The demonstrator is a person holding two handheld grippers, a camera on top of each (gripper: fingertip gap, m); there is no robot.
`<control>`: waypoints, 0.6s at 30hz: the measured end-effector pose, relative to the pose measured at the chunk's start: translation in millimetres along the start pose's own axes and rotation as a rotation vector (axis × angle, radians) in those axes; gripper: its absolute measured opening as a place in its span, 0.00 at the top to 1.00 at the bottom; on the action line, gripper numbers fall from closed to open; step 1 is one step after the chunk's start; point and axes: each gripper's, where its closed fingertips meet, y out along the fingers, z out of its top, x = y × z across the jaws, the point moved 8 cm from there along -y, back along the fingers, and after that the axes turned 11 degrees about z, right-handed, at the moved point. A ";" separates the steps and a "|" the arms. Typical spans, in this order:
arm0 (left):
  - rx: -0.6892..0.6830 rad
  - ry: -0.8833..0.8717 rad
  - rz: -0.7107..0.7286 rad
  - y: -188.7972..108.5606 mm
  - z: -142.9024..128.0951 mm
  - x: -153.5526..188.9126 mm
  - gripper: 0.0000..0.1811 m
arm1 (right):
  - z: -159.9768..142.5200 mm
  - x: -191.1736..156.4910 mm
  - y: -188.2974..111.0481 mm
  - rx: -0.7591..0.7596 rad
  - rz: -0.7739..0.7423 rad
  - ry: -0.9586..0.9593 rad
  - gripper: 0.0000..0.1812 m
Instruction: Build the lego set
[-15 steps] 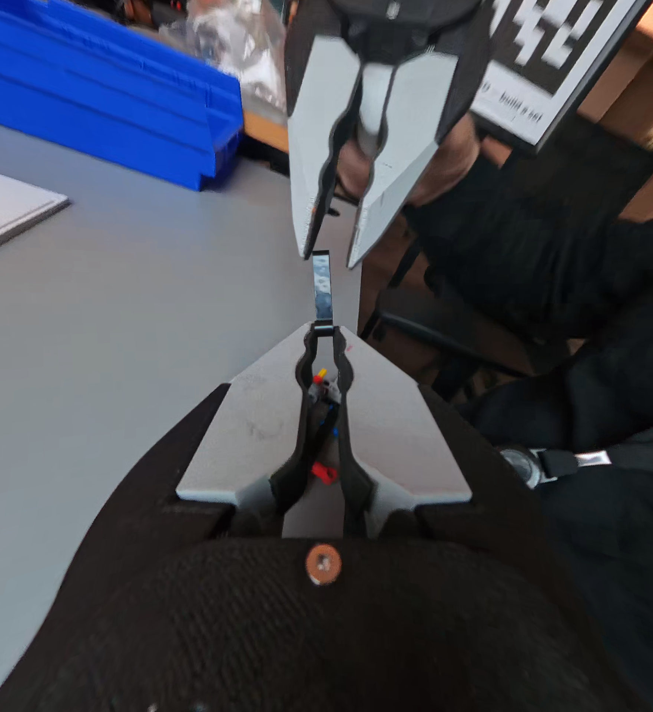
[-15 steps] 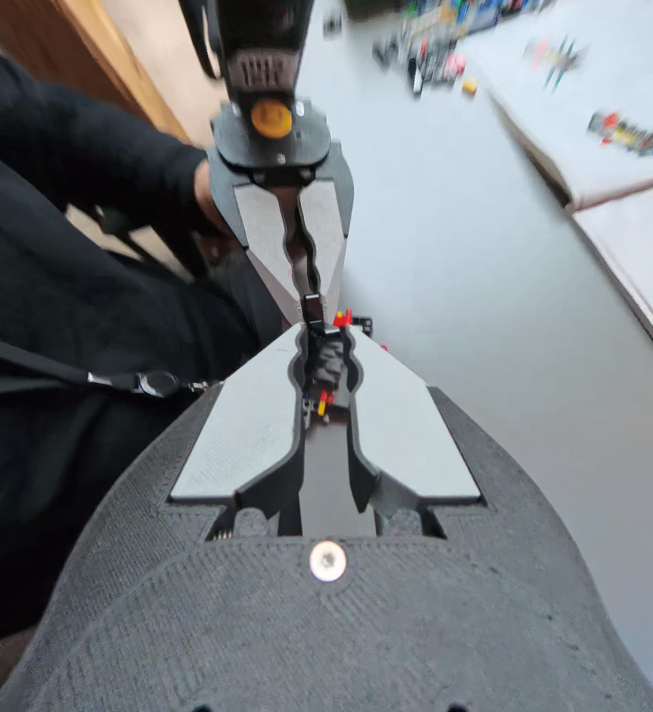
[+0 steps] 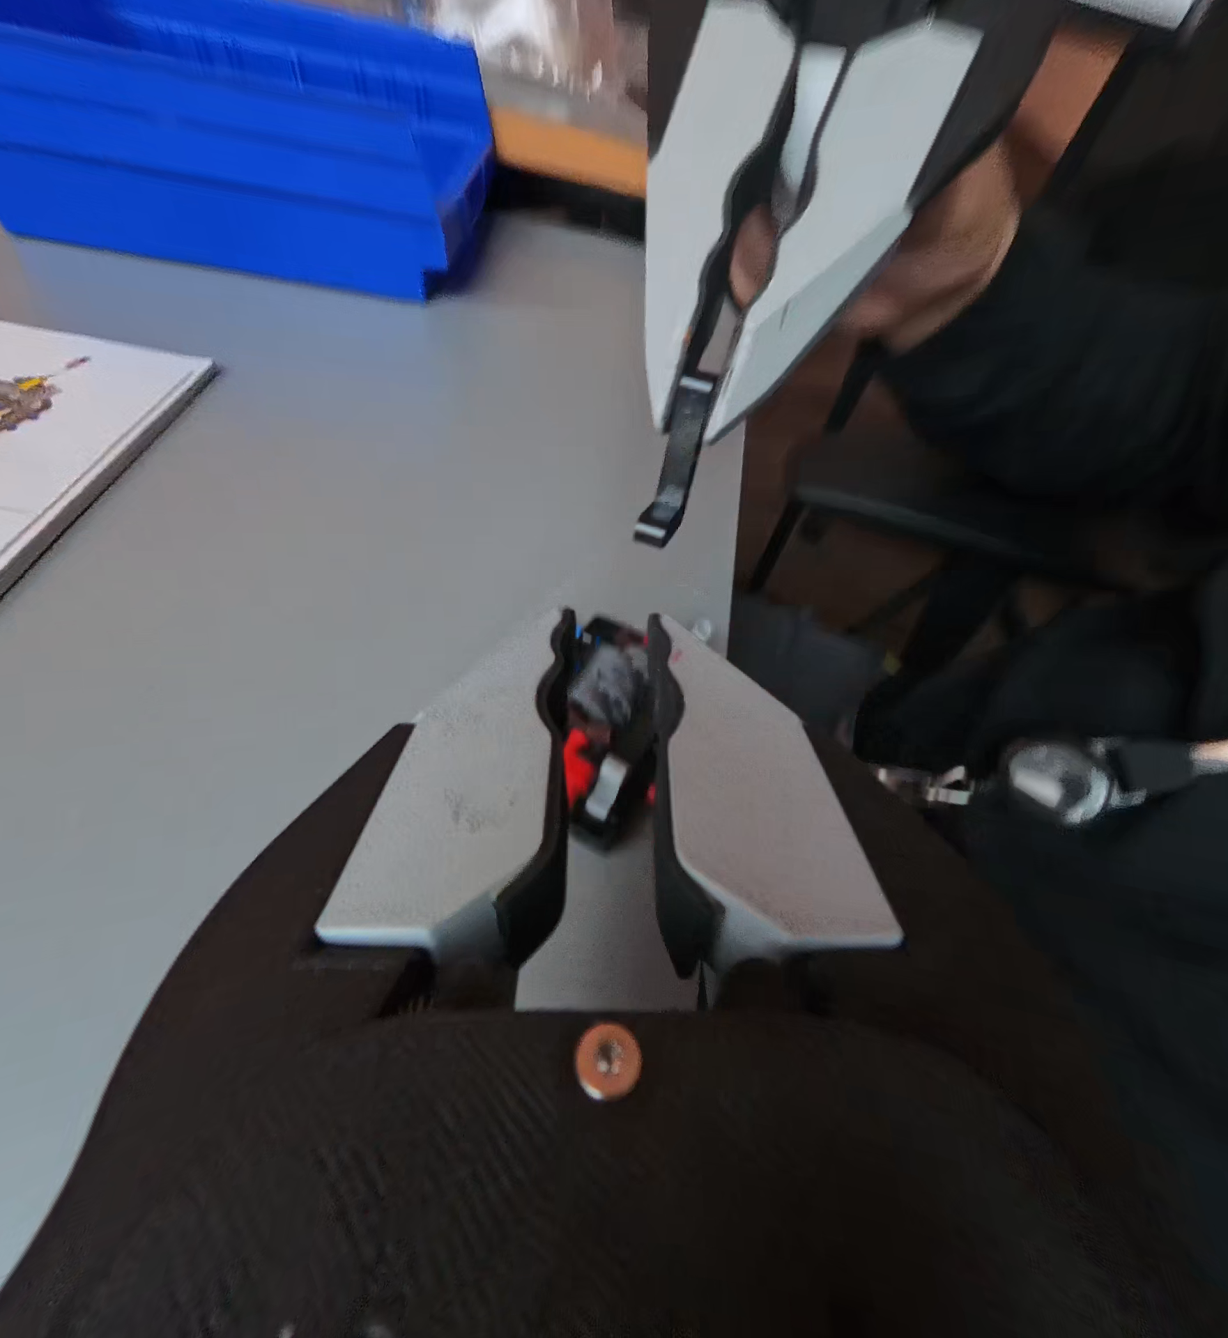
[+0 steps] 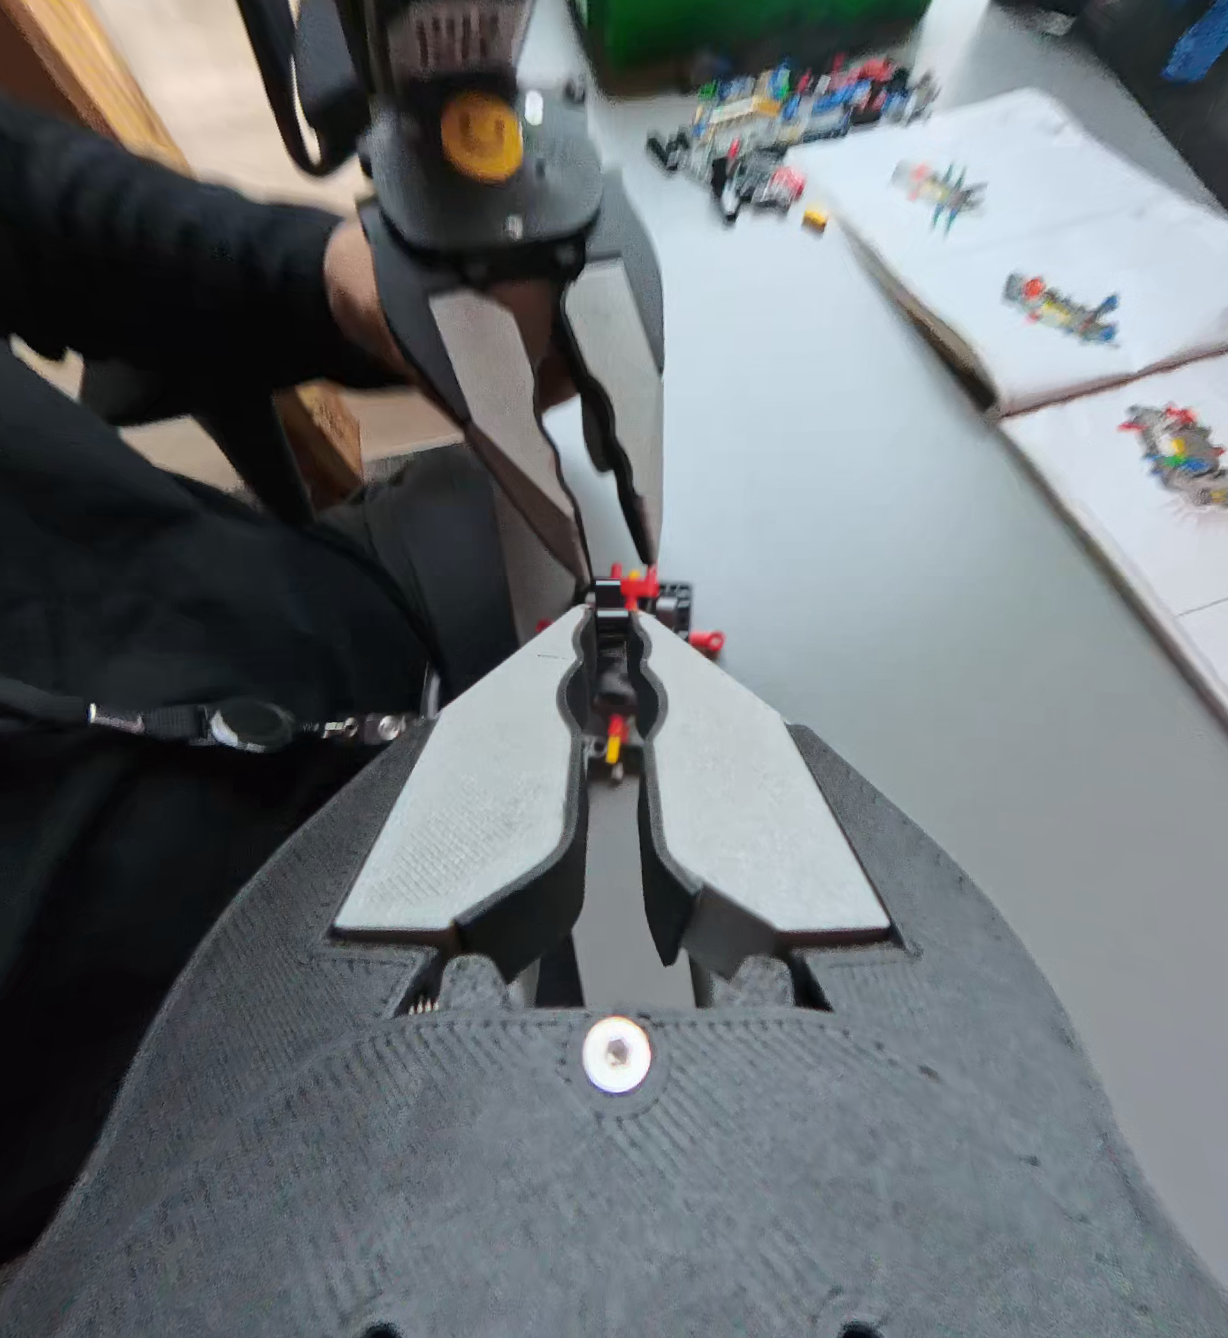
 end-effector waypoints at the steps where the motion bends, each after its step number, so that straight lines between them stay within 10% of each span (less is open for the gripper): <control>1: -0.064 0.066 -0.003 -3.6 -5.3 5.4 0.92 | -6.0 -6.8 4.0 -0.061 -0.001 -0.001 0.98; 18: -0.528 0.645 0.145 32.7 -28.6 46.2 0.89 | -40.6 -7.6 39.7 -0.256 -0.026 0.011 0.98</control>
